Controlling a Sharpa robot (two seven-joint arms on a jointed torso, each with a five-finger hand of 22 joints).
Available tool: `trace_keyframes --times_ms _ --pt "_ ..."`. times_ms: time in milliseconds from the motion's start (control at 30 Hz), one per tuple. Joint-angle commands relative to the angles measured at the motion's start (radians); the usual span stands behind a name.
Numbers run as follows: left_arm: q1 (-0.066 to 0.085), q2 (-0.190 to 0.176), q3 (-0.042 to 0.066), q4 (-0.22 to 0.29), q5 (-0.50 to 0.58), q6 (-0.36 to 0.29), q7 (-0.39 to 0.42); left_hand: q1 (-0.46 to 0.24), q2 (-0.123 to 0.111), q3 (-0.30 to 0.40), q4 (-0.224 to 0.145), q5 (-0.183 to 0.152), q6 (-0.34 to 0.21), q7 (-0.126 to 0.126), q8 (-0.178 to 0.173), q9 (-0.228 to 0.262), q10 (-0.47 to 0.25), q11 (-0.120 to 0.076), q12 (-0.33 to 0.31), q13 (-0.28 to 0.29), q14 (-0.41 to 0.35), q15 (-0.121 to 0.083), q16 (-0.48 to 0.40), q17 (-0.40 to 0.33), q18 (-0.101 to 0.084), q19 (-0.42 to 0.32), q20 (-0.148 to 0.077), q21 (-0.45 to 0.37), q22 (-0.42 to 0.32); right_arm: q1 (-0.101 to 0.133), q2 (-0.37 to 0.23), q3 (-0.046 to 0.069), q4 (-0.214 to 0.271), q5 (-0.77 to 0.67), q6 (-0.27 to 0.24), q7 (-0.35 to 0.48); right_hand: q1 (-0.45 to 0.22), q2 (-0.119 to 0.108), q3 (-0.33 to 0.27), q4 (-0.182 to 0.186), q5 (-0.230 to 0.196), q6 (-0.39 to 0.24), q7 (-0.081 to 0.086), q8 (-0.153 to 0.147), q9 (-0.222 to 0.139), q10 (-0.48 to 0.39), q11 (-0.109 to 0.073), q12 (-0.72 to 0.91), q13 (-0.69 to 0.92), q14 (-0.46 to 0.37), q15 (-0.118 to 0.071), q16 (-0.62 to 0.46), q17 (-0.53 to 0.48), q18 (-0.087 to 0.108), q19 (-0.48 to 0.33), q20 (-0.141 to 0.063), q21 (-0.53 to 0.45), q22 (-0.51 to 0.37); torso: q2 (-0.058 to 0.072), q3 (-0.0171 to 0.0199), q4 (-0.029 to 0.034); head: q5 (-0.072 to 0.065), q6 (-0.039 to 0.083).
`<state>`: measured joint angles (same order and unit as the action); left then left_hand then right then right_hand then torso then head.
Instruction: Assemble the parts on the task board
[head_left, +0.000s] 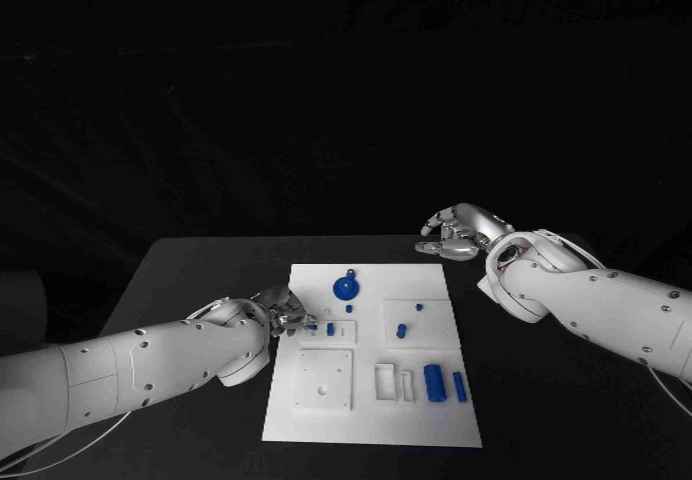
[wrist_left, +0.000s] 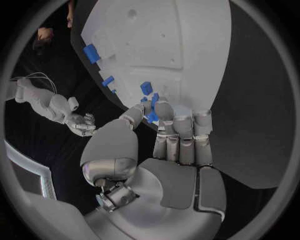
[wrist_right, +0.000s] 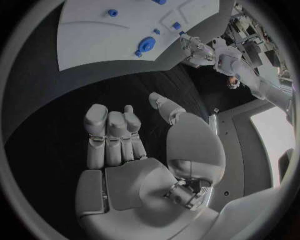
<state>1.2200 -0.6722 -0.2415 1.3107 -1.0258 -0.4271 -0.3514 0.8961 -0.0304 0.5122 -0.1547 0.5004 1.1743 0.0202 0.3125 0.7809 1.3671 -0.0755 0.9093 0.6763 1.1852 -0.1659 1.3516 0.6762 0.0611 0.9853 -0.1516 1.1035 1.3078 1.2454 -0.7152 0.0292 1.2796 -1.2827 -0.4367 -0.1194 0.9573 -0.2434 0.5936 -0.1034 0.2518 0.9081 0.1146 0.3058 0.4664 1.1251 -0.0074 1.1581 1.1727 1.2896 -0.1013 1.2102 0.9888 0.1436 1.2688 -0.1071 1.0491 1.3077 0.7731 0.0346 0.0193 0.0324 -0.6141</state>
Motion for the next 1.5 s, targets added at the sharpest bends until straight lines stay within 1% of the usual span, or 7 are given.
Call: trace_keyframes --times_ms 33,200,533,800,1000,1300,1500 --pt "-0.007 0.007 0.000 -0.007 -0.054 -0.026 0.010 0.011 0.001 0.135 -0.131 0.005 0.021 -0.018 0.006 0.001 0.039 -0.033 0.004 0.002 0.033 -0.038 0.005 0.001 0.009 0.007 -0.120 0.005 0.017 -0.001 -0.002 0.000 0.002 -0.002 0.007 0.010 0.002 0.001 -0.006 0.002 0.005 0.006 0.009 -0.001 0.001 -0.049 0.018 0.006 -0.001 0.007 0.002 -0.005 0.002 0.118 0.001 -0.006 -0.003 0.002 0.001 -0.0002 -0.0002 -0.002 -0.002" --pt "-0.017 0.012 0.001 -0.019 -0.084 -0.038 0.016 0.011 0.000 0.136 -0.130 0.005 0.021 -0.018 0.006 0.001 0.040 -0.033 0.005 0.002 0.033 -0.038 0.005 0.002 0.009 0.008 -0.121 0.005 0.017 -0.001 -0.003 0.000 0.003 -0.002 0.007 0.010 0.002 0.001 -0.006 0.002 0.005 0.006 0.009 -0.001 0.001 -0.049 0.018 0.006 -0.001 0.007 0.002 -0.005 0.002 0.118 0.001 -0.006 -0.004 0.002 0.000 -0.0005 -0.0003 -0.003 -0.004" --pt "-0.023 0.018 0.001 -0.032 -0.107 -0.040 0.027 0.012 -0.002 0.137 -0.130 0.005 0.022 -0.018 0.005 0.000 0.040 -0.034 0.006 0.004 0.035 -0.039 0.006 0.002 0.010 0.010 -0.121 0.007 0.016 -0.002 -0.003 0.000 0.003 -0.002 0.007 0.011 0.002 0.001 -0.006 0.003 0.005 0.006 0.009 -0.001 0.002 -0.049 0.018 0.006 -0.002 0.007 0.002 -0.005 0.002 0.118 0.001 -0.006 -0.004 0.002 0.000 -0.0005 0.0011 -0.006 -0.005" --pt "-0.027 0.024 0.001 -0.038 -0.116 -0.023 0.031 0.012 -0.004 0.137 -0.129 0.005 0.022 -0.019 0.004 0.000 0.040 -0.034 0.006 0.004 0.035 -0.039 0.006 0.002 0.010 0.011 -0.121 0.007 0.016 -0.002 -0.002 0.000 0.002 -0.002 0.008 0.011 0.002 0.002 -0.006 0.003 0.005 0.006 0.009 -0.001 0.002 -0.049 0.018 0.006 -0.002 0.007 0.002 -0.005 0.002 0.118 0.001 -0.006 -0.004 0.002 0.000 -0.0002 -0.0016 -0.006 -0.006" --pt "-0.028 0.024 0.001 -0.033 -0.119 -0.003 0.034 0.014 -0.005 0.139 -0.129 0.004 0.022 -0.019 0.004 -0.001 0.040 -0.034 0.006 0.005 0.036 -0.040 0.006 0.002 0.011 0.011 -0.122 0.008 0.016 -0.003 -0.003 0.000 0.002 -0.002 0.008 0.011 0.002 0.002 -0.006 0.003 0.005 0.006 0.009 -0.001 0.002 -0.049 0.018 0.006 -0.002 0.007 0.002 -0.005 0.002 0.118 0.001 -0.006 -0.004 0.002 0.000 -0.0001 0.0002 -0.009 -0.009" --pt "-0.029 0.024 0.001 -0.038 -0.123 0.007 0.032 0.021 -0.011 0.143 -0.129 0.002 0.023 -0.019 0.002 -0.002 0.040 -0.034 0.007 0.006 0.036 -0.040 0.006 0.002 0.012 0.012 -0.122 0.009 0.016 -0.003 -0.004 0.000 0.002 -0.002 0.008 0.010 0.003 0.002 -0.007 0.003 0.005 0.006 0.009 -0.001 0.002 -0.049 0.018 0.006 -0.002 0.007 0.002 -0.005 0.002 0.118 0.001 -0.006 -0.004 0.002 0.000 0.0012 -0.0007 -0.007 -0.007" --pt "-0.029 0.024 0.001 -0.038 -0.121 0.013 0.030 0.026 -0.014 0.145 -0.128 0.001 0.023 -0.019 0.002 -0.002 0.039 -0.034 0.007 0.006 0.037 -0.040 0.006 0.002 0.012 0.012 -0.122 0.009 0.016 -0.003 -0.005 0.000 0.002 -0.002 0.008 0.010 0.003 0.002 -0.007 0.003 0.005 0.006 0.009 -0.001 0.002 -0.049 0.018 0.007 -0.003 0.007 0.002 -0.006 0.002 0.118 0.001 -0.006 -0.004 0.002 0.000 0.0005 -0.0008 -0.006 -0.008"
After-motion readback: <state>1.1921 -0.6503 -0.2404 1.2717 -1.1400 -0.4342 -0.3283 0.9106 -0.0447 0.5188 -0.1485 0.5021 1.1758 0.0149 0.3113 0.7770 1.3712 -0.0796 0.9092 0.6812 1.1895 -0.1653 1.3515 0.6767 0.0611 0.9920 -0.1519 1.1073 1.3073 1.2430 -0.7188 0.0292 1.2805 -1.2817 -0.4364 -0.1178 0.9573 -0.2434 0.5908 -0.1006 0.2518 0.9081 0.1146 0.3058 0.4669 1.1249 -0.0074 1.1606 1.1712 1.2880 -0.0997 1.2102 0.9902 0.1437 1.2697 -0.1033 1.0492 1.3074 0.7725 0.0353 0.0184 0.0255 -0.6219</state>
